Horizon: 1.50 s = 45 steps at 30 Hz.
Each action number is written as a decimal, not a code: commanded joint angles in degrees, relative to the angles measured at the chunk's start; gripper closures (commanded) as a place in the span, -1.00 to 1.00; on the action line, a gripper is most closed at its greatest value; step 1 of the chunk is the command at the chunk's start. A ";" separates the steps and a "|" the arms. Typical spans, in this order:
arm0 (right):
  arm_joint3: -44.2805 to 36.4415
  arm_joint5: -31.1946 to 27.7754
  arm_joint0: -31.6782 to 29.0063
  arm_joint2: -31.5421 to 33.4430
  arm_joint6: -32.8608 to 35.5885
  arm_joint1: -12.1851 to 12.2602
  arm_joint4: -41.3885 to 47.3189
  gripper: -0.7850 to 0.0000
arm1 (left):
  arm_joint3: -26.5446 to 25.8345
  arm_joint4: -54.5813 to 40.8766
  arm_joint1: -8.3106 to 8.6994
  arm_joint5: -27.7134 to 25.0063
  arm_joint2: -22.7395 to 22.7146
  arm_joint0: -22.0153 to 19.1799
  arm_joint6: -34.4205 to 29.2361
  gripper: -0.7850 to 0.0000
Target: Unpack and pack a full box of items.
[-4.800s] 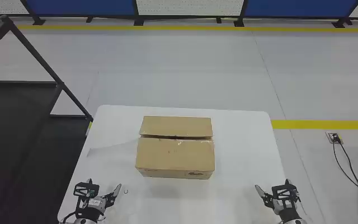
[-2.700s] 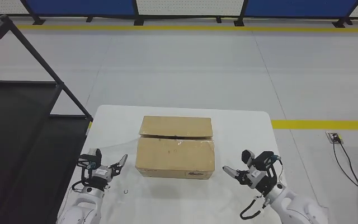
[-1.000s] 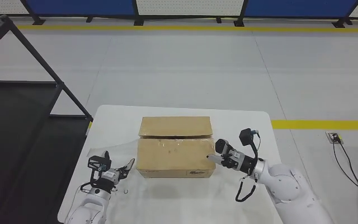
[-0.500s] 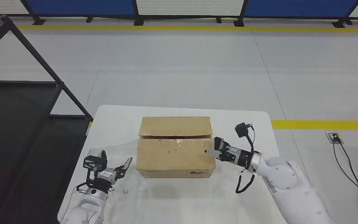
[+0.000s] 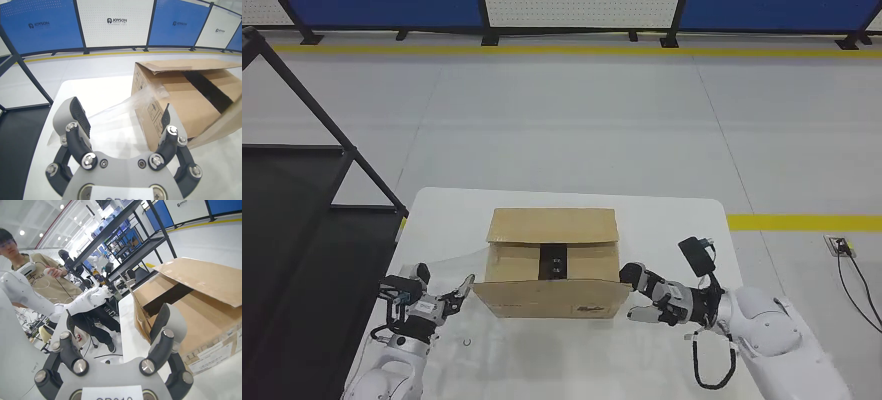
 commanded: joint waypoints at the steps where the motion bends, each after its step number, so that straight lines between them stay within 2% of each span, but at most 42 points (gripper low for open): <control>1: -2.57 -1.08 -1.87 -0.44 -1.05 1.66 -1.31 -1.00 | -1.12 -1.27 0.07 -1.78 -0.60 0.65 0.35 -1.00; 5: -4.81 -2.87 -4.03 -2.04 -2.85 4.74 -4.43 -1.00 | -3.73 -4.22 0.44 -8.07 -2.58 2.68 0.68 -1.00; 9: -5.01 -4.76 -4.80 -4.10 -4.74 7.51 -6.94 -1.00 | -6.24 -4.36 1.12 -17.10 -5.04 5.44 1.40 -1.00; 14: -3.91 -5.39 -3.81 -7.65 -5.37 10.17 -8.83 -1.00 | -8.32 -0.58 2.05 -26.57 -7.61 8.78 0.18 -1.00; 17: -2.78 -4.96 -2.29 -10.33 -4.95 11.13 -7.56 -1.00 | -8.36 2.57 2.46 -28.95 -8.18 9.58 -2.15 -1.00; 22: -1.13 -4.09 1.37 -14.32 -4.08 11.76 -2.03 -1.00 | -7.09 8.24 2.59 -26.28 -6.43 8.99 -4.16 -1.00; 28: -0.22 -3.80 4.55 -16.84 -3.80 11.90 5.14 -1.00 | -5.21 8.15 2.49 -23.95 -4.64 7.91 -4.37 -1.00; 41: -0.22 -3.80 4.55 -16.84 -3.80 11.90 5.14 -1.00 | -5.04 7.38 2.45 -23.43 -4.58 7.80 -4.56 -1.00; 45: -2.23 0.09 5.86 -18.83 -2.82 11.41 8.74 -1.00 | -5.04 7.38 2.45 -23.43 -4.58 7.80 -4.56 -1.00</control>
